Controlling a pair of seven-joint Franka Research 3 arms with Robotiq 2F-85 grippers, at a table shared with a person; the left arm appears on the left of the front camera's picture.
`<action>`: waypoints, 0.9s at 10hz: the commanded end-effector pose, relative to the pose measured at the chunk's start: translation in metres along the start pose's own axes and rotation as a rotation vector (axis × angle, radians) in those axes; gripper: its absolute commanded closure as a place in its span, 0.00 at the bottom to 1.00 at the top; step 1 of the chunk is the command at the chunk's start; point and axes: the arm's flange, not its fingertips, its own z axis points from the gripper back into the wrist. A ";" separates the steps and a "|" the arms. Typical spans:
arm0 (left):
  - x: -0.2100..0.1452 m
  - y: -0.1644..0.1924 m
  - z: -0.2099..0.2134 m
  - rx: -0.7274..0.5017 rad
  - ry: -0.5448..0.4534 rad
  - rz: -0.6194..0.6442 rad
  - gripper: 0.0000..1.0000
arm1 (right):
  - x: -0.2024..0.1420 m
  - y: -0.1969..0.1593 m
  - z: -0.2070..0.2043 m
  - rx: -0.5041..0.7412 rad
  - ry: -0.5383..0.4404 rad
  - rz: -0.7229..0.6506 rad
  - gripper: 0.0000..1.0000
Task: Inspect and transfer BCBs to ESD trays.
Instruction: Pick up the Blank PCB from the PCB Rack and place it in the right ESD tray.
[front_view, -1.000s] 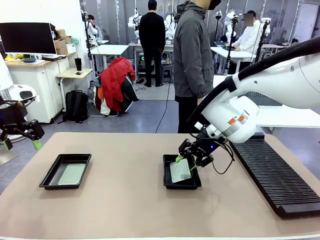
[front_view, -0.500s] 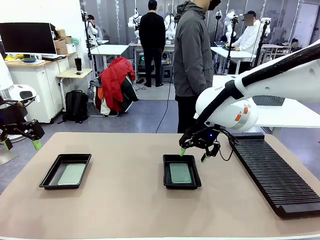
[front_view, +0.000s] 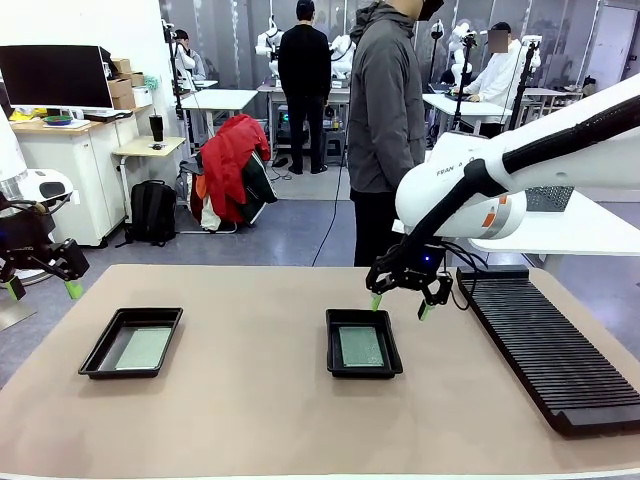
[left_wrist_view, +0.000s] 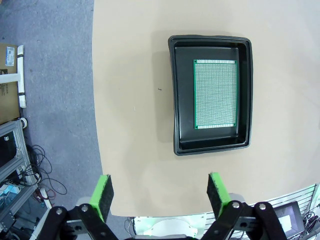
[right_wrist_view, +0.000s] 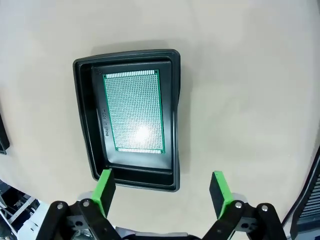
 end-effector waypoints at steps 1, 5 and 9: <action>-0.001 0.001 -0.001 -0.001 0.000 -0.007 0.00 | 0.001 0.000 -0.002 0.002 -0.004 -0.001 0.00; -0.001 0.001 -0.001 -0.001 0.000 -0.007 0.00 | 0.001 0.000 -0.002 0.002 -0.004 -0.001 0.00; -0.001 0.001 -0.001 -0.001 0.000 -0.007 0.00 | 0.001 0.000 -0.002 0.002 -0.004 -0.001 0.00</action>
